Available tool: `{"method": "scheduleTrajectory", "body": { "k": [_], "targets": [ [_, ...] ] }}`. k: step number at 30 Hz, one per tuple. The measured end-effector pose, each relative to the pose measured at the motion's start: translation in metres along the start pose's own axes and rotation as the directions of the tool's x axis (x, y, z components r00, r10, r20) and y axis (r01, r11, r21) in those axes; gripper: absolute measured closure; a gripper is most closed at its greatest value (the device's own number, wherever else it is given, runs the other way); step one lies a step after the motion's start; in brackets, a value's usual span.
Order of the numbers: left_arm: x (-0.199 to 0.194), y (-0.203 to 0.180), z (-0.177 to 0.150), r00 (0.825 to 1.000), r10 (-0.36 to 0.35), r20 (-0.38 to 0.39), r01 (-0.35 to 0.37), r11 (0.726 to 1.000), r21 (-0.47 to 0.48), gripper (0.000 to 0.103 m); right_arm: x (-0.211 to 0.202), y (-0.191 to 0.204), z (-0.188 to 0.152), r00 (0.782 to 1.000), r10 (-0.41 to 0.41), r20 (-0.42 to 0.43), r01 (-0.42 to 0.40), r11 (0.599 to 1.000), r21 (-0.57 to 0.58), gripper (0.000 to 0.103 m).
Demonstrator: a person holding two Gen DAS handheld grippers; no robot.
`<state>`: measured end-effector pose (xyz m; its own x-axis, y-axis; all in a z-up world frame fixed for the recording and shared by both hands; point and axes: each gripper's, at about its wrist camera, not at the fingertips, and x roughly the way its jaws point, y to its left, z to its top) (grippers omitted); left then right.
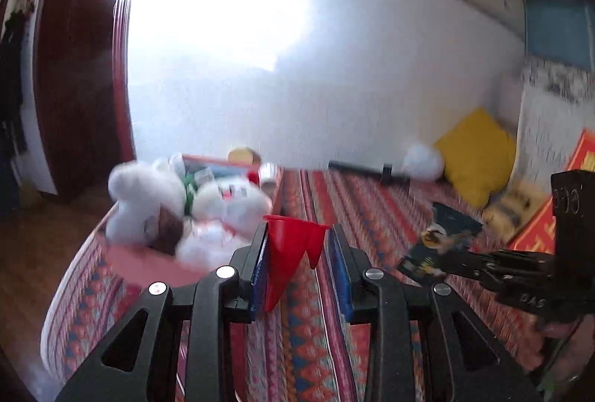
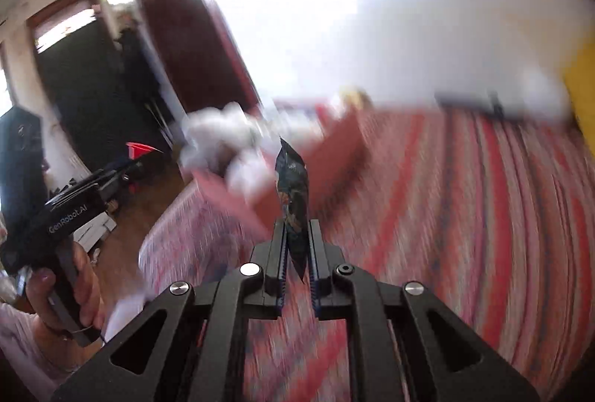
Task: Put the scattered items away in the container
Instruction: 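Carry the red piece and dark packet over the pink box, then open both tools to drop the red piece and packet into the box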
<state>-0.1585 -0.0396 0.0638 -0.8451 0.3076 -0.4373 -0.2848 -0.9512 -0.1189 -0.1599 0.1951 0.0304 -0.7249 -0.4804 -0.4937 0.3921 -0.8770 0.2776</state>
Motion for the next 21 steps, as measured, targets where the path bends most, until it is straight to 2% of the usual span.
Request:
{"method": "scheduleTrajectory", "body": {
  "k": [3,6,9,12,13,14,15,16,17,18,20,21],
  "targets": [
    [0.029,0.034,0.052,0.995,0.073,0.061,-0.076,0.996,0.038,0.076,0.04,0.024,0.065,0.997,-0.016,0.078,0.022,0.997,-0.073,0.094],
    [0.084,0.075,0.081,0.994,0.102,0.025,-0.102,0.995,-0.006,0.076,0.091,0.035,0.107,0.992,-0.054,0.112,0.066,0.993,-0.1,0.094],
    [0.147,0.104,0.085,0.991,0.132,-0.032,-0.133,0.991,-0.032,0.076,0.152,0.036,0.124,0.989,-0.12,0.089,0.13,0.984,-0.119,0.094],
    [0.2,0.122,0.074,0.984,0.173,-0.051,-0.174,0.984,-0.019,0.075,0.221,0.024,0.129,0.991,-0.133,0.016,0.134,0.983,-0.122,0.094],
    [0.21,0.124,0.069,0.982,0.182,-0.05,-0.183,0.983,-0.016,0.073,0.238,0.02,0.131,0.99,-0.138,0.008,0.138,0.983,-0.12,0.093],
    [0.221,0.127,0.065,0.979,0.196,-0.054,-0.197,0.98,-0.008,0.063,0.256,0.015,0.135,0.989,-0.15,0.008,0.149,0.981,-0.122,0.093],
    [0.231,0.13,0.062,0.976,0.209,-0.059,-0.209,0.978,0.003,0.054,0.271,0.01,0.138,0.986,-0.167,0.012,0.167,0.977,-0.132,0.089],
    [0.236,0.13,0.059,0.974,0.219,-0.058,-0.219,0.976,0.009,0.033,0.282,0.007,0.138,0.983,-0.184,0.012,0.183,0.972,-0.149,0.084],
    [0.24,0.132,0.056,0.97,0.237,-0.052,-0.237,0.972,0.013,0.015,0.292,0.005,0.139,0.98,-0.2,0.005,0.198,0.966,-0.167,0.071],
    [0.24,0.135,0.054,0.966,0.256,-0.042,-0.256,0.967,0.013,0.014,0.298,0.002,0.14,0.976,-0.216,0.003,0.213,0.961,-0.178,0.049],
    [0.234,0.141,0.053,0.96,0.277,-0.029,-0.277,0.961,0.004,0.009,0.297,-0.001,0.139,0.97,-0.238,0.042,0.242,0.954,-0.179,0.028],
    [0.23,0.143,0.055,0.959,0.281,-0.033,-0.281,0.96,-0.004,0.007,0.292,-0.005,0.141,0.971,-0.231,0.057,0.238,0.956,-0.174,0.027]
  ]
}}
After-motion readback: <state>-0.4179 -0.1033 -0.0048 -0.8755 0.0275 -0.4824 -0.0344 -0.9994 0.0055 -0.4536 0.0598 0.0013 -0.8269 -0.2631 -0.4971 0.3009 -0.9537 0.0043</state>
